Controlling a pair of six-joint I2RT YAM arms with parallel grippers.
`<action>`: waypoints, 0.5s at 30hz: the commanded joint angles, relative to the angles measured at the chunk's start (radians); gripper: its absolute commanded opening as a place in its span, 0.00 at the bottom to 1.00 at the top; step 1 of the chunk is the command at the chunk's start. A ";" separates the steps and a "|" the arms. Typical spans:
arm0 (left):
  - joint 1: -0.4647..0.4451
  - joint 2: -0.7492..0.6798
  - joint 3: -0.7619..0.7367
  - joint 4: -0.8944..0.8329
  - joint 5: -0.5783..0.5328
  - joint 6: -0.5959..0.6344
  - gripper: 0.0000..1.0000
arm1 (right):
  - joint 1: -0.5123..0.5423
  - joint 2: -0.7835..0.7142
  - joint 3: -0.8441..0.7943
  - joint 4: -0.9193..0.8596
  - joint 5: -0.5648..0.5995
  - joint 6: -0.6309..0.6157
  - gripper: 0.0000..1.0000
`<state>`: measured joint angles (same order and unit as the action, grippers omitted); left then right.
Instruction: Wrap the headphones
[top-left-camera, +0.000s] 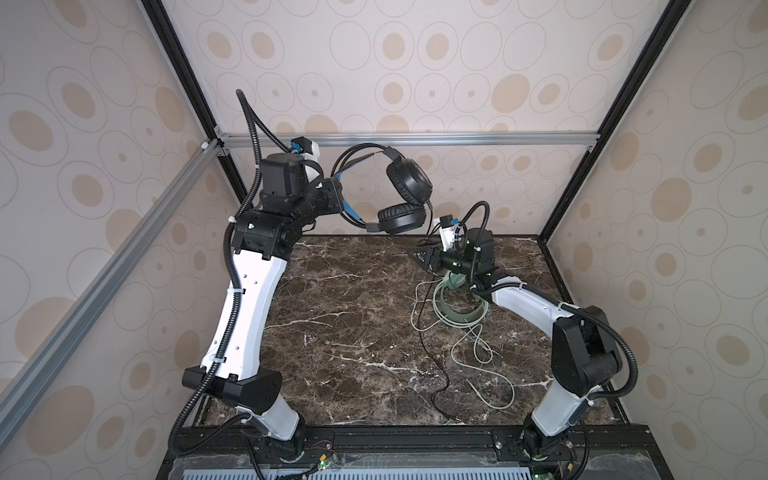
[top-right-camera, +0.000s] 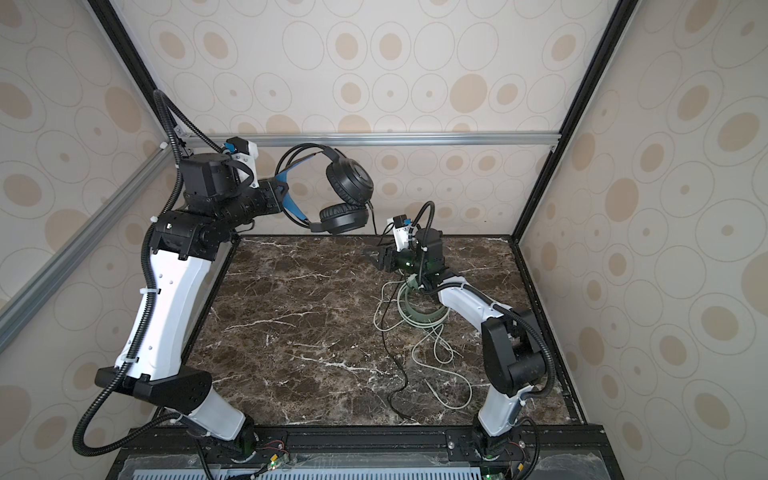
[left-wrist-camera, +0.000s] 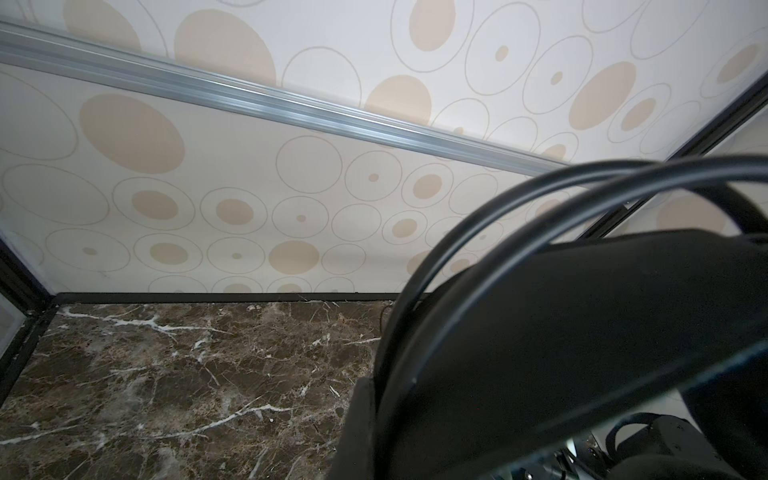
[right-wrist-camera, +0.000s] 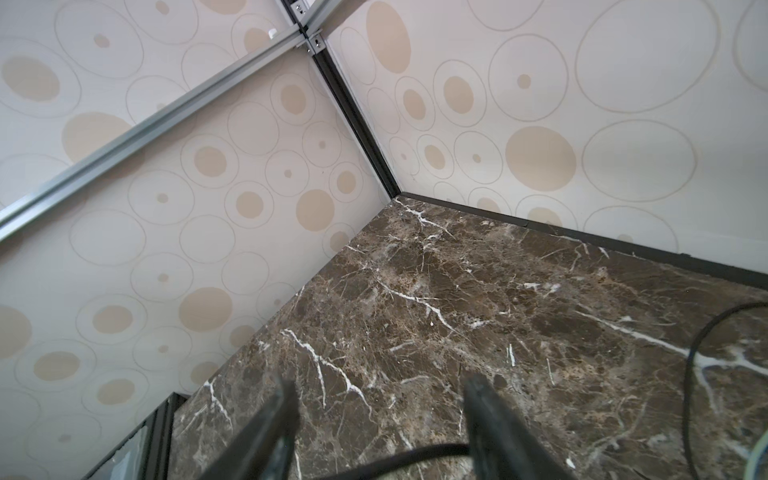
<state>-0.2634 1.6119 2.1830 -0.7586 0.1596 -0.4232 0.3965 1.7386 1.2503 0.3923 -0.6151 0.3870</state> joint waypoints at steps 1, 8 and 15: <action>0.010 -0.030 0.037 0.085 0.023 -0.066 0.00 | -0.009 -0.006 -0.016 0.039 0.000 -0.002 0.45; 0.080 -0.073 -0.039 0.095 -0.051 -0.109 0.00 | -0.012 -0.112 -0.119 -0.075 0.053 -0.067 0.11; 0.148 -0.143 -0.192 0.202 -0.031 -0.143 0.00 | -0.022 -0.261 -0.193 -0.235 0.101 -0.175 0.00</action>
<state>-0.1284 1.5158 1.9831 -0.6857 0.1196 -0.5091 0.3809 1.5406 1.0641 0.2337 -0.5468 0.2844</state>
